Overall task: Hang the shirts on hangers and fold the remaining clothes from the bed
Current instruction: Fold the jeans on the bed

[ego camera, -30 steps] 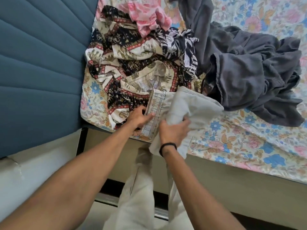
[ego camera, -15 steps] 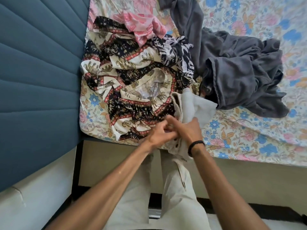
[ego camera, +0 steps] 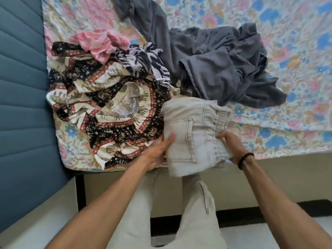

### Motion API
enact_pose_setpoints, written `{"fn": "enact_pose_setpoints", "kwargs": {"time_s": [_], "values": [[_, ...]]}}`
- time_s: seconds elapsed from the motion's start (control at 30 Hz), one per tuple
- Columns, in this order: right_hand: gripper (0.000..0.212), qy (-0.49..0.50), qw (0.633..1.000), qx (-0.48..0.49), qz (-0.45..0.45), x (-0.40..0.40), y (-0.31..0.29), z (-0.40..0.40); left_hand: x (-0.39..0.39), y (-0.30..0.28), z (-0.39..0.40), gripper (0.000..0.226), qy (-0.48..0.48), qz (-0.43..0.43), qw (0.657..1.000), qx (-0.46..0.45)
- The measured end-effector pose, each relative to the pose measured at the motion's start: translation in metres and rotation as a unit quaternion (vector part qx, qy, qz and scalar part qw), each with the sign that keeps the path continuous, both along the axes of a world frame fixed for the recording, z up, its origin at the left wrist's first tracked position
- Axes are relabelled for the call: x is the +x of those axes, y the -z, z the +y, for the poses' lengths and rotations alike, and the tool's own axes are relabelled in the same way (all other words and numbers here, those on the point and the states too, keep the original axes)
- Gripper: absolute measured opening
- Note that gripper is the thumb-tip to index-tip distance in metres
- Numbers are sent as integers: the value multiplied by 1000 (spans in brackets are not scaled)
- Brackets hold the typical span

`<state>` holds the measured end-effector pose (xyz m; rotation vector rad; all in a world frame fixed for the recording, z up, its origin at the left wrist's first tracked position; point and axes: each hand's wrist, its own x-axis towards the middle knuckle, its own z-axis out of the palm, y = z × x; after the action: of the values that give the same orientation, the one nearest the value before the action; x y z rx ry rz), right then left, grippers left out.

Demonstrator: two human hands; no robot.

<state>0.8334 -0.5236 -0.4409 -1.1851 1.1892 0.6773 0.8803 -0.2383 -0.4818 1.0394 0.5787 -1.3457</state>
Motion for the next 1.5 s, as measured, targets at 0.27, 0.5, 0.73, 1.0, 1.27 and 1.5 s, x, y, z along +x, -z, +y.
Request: {"fn": "enact_pose_setpoints", "kwargs": {"time_s": [0.27, 0.5, 0.73, 1.0, 1.27, 1.5], "values": [[75, -245, 959, -103, -103, -29, 41, -18, -41, 17, -70, 82, 54, -179, 911, 368], [34, -92, 988, -36, -119, -73, -16, -115, -65, -49, -165, 100, 82, -316, 868, 373], [48, 242, 959, -18, -146, -151, -12, -227, 19, -64, -355, 88, 321, -487, 795, 165], [45, 474, 872, 21, -124, -143, 48, -279, 72, -12, -558, 83, 473, -658, 579, 89], [83, 303, 790, -528, 74, -111, 52, -289, -27, 40, -526, 125, 607, -694, 374, 96], [67, -173, 889, -417, 72, -95, 96, -311, 1, 53, -514, 127, 619, -700, 342, 98]]}}
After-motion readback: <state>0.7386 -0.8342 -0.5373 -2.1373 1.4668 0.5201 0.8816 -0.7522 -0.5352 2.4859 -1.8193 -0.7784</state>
